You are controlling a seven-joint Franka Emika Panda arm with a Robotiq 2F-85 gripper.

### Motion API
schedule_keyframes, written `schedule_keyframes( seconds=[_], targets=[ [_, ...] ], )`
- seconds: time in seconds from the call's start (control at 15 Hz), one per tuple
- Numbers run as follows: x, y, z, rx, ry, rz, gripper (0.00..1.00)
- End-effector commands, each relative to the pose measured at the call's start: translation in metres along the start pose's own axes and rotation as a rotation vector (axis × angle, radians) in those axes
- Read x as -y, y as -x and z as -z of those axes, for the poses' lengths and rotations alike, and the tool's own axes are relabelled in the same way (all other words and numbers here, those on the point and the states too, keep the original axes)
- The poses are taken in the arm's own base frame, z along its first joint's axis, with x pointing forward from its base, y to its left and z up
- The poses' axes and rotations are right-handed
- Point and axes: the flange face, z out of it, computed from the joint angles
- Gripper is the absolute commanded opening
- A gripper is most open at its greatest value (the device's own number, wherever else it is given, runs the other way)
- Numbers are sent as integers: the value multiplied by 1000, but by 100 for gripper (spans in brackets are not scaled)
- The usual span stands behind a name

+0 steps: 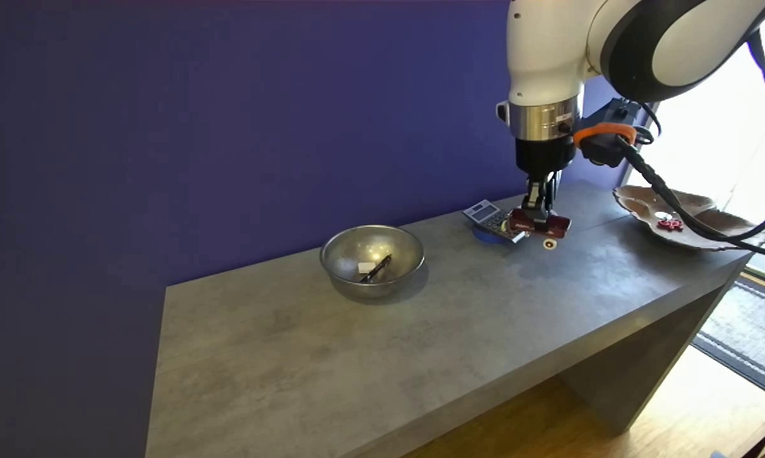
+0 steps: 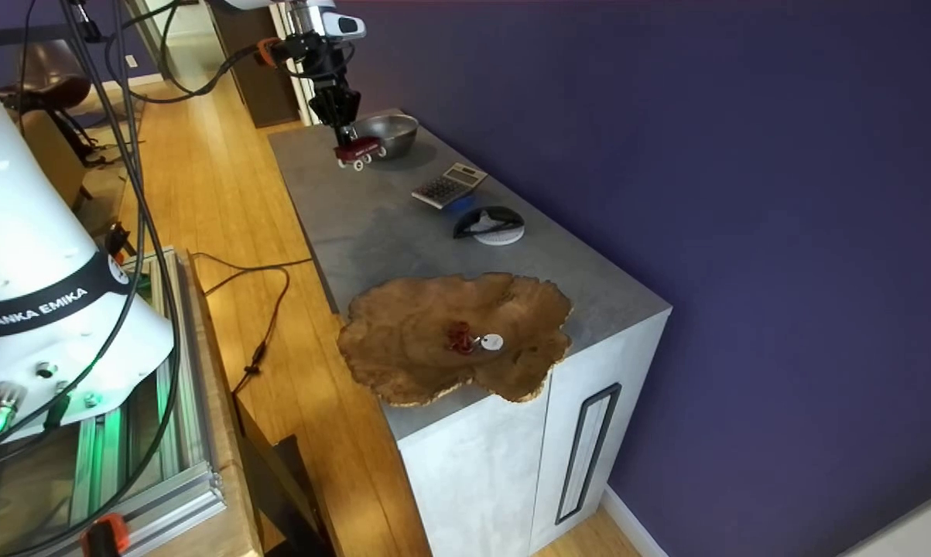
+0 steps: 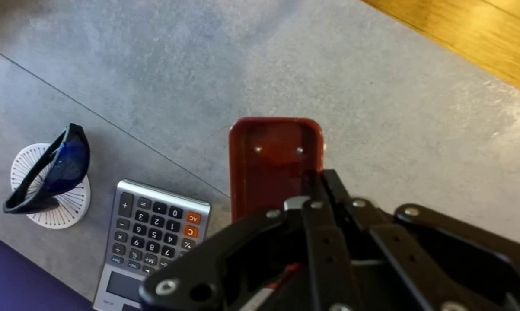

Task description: Remove the wagon from the brown bowl

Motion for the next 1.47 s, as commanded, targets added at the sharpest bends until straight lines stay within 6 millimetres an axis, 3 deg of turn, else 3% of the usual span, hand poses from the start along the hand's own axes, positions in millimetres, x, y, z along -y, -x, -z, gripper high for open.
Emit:
schedule_keyframes(
  seconds=[0.0, 0.33, 0.6, 0.67, 0.8, 1.0, 1.4],
  targets=[
    [44, -11, -2, -40, -10, 179, 1],
    [137, -25, 18, -104, -30, 440, 1],
    [193, -51, 27, -150, -3, 654, 1],
    [175, -30, 29, -143, -33, 567, 1],
    [184, -32, 26, -143, -36, 579, 4],
    [178, -35, 25, -142, -32, 569, 1],
    [228, -36, 5, -204, -101, 917, 1]
  ],
)
